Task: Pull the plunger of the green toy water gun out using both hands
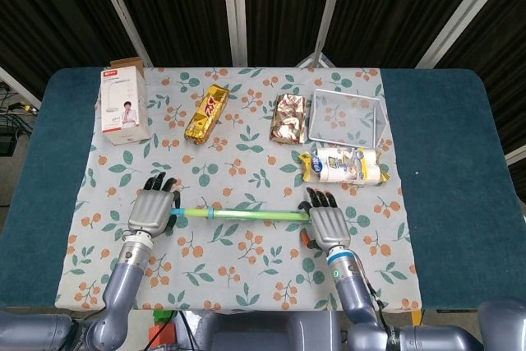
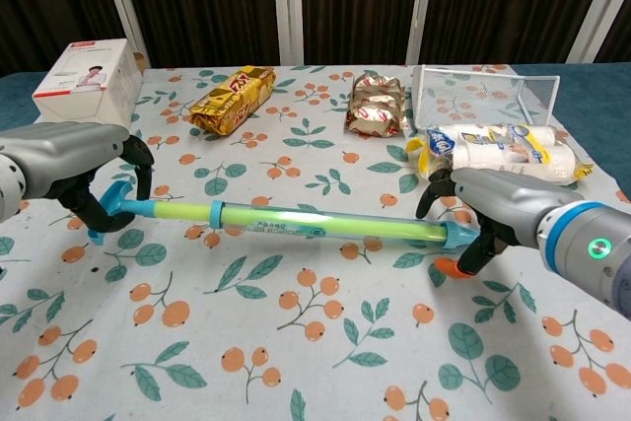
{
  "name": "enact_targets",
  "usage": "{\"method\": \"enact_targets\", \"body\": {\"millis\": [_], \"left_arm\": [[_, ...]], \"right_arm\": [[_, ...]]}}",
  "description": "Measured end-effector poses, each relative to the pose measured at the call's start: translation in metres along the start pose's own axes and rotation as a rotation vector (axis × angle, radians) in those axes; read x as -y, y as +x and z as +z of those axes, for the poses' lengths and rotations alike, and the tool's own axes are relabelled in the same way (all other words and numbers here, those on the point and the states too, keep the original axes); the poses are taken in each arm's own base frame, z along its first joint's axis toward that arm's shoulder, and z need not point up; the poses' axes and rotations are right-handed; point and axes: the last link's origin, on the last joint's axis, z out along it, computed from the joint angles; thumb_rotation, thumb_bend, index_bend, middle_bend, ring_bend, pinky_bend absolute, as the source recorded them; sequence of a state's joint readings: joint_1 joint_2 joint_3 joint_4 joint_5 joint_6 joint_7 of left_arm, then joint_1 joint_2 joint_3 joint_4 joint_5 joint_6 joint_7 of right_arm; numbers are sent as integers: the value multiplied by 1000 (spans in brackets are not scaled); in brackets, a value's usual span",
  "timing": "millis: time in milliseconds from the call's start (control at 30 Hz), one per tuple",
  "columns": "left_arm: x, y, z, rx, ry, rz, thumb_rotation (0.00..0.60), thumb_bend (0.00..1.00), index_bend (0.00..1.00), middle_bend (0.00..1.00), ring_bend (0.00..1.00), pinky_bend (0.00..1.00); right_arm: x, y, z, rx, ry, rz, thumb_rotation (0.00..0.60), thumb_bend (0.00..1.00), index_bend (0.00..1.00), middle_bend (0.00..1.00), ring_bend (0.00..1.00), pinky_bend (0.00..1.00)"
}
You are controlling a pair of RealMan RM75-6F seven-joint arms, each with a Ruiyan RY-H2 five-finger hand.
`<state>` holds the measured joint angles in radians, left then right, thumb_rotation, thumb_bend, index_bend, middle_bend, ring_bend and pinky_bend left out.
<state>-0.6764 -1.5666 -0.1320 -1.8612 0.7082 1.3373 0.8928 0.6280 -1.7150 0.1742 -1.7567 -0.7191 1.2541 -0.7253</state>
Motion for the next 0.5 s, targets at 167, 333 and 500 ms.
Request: {"method": "enact_targets", "body": {"millis": [167, 333, 500], "left_arm": [[1, 1, 0, 1, 4, -2, 600, 636, 597, 142, 0, 103], [0, 3, 1, 1, 3, 3, 600, 636, 598, 142, 0, 100], [-1, 5, 1, -1, 1, 6, 600, 636, 600, 142, 0, 100]], "right_arm": [[-4, -3, 5, 7, -21, 6, 600, 387, 352, 0, 0, 0], [-3, -7, 8, 5, -22, 10, 600, 387, 367, 0, 0, 0], [-1, -11, 10, 9, -21, 11, 600, 388, 424, 0, 0, 0]]}}
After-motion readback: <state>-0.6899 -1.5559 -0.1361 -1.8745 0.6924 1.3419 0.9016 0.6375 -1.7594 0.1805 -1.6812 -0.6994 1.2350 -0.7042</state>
